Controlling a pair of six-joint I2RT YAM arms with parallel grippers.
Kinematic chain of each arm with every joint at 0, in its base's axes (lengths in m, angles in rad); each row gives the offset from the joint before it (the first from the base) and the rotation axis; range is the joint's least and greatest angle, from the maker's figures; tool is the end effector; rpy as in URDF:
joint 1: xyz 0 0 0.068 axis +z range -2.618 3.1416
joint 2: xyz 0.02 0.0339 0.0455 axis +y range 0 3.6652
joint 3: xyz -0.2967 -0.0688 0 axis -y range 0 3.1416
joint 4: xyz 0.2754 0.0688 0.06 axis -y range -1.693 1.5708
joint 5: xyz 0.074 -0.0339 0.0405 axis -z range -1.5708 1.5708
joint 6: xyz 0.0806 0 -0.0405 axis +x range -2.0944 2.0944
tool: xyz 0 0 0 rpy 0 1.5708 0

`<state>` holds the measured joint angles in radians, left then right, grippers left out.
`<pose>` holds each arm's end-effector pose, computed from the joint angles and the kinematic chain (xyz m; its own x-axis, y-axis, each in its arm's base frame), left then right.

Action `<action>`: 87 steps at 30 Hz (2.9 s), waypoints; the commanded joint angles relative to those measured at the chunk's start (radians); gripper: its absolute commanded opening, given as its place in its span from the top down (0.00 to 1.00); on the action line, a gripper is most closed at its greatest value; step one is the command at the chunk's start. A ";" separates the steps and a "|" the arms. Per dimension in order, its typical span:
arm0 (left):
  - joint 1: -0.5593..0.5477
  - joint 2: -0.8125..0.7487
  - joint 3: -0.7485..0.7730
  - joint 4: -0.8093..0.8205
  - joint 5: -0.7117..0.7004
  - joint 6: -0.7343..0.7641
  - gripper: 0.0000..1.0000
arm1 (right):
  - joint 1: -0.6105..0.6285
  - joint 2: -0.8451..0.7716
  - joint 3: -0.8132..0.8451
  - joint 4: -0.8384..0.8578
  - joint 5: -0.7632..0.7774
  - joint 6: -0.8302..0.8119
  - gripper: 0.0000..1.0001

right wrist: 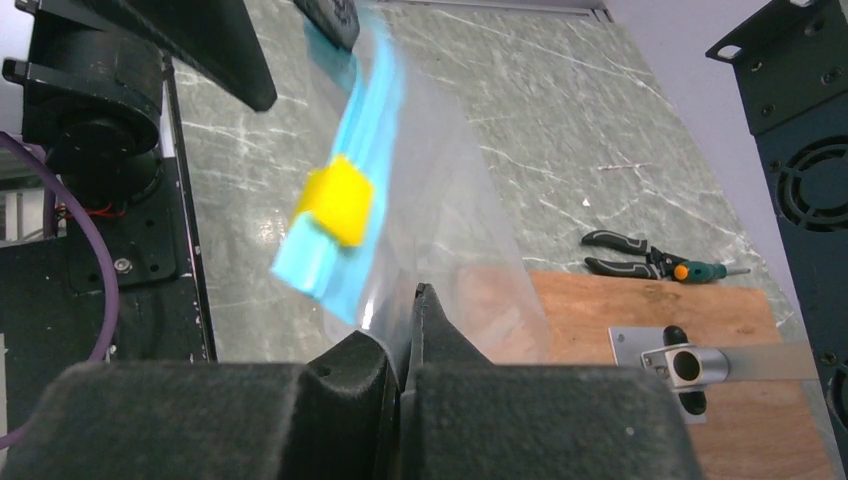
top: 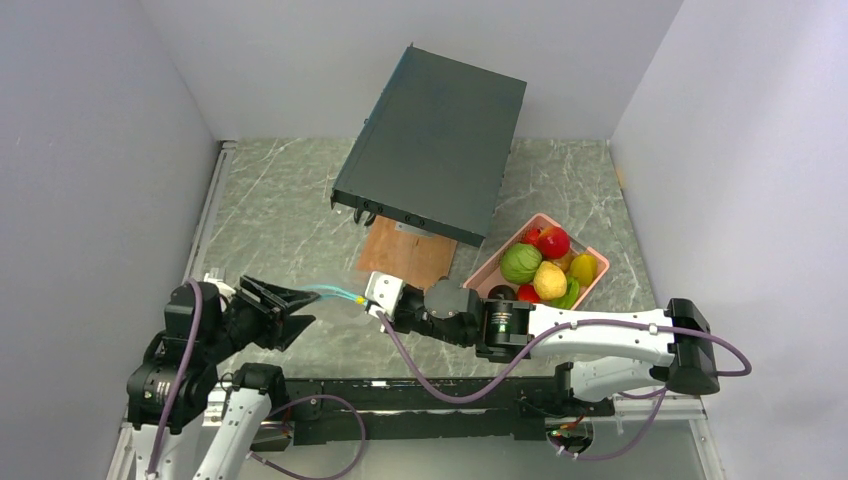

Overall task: Place the food in the zip-top bag and seal the zipper
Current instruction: Open the zipper of the food storage bag.

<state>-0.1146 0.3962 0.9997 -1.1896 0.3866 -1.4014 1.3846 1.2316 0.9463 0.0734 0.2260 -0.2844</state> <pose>0.0589 -0.0374 0.3515 -0.5046 -0.8609 0.0651 -0.4712 0.2114 -0.8563 0.0828 0.3422 0.3413 0.2200 -0.3094 -0.9251 -0.8913 0.3218 -0.3195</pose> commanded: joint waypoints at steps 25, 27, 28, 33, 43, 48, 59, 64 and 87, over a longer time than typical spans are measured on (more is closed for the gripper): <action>0.001 -0.139 -0.053 0.001 -0.140 -0.270 0.15 | 0.041 0.029 0.004 0.113 -0.055 0.057 1.00; 0.001 -0.147 -0.088 0.026 -0.096 -0.291 0.19 | 0.047 0.036 0.014 0.110 -0.054 0.055 1.00; 0.001 -0.148 -0.097 0.027 -0.084 -0.298 0.22 | 0.050 0.039 0.019 0.108 -0.053 0.054 1.00; 0.001 -0.150 -0.072 -0.027 -0.130 -0.295 0.32 | 0.064 0.052 0.035 0.112 -0.045 0.048 1.00; 0.001 -0.179 -0.121 -0.004 -0.157 -0.276 0.41 | 0.076 0.072 0.040 0.128 -0.030 0.053 1.00; 0.001 -0.180 -0.126 0.060 -0.276 -0.106 0.47 | 0.077 0.086 0.029 0.155 0.032 0.072 1.00; 0.001 -0.179 -0.081 0.232 -0.328 0.394 0.36 | 0.080 0.135 0.011 0.260 0.058 0.217 1.00; 0.001 -0.140 -0.077 0.244 -0.368 0.467 0.46 | 0.095 0.133 -0.005 0.292 0.033 0.246 1.00; 0.001 -0.021 -0.044 0.264 -0.269 0.891 1.00 | 0.111 0.165 0.251 -0.284 0.025 0.710 0.21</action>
<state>-0.1165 0.3538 0.9688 -0.9619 0.0593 -0.5552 1.4921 1.4464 1.1263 -0.1345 0.2687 0.3637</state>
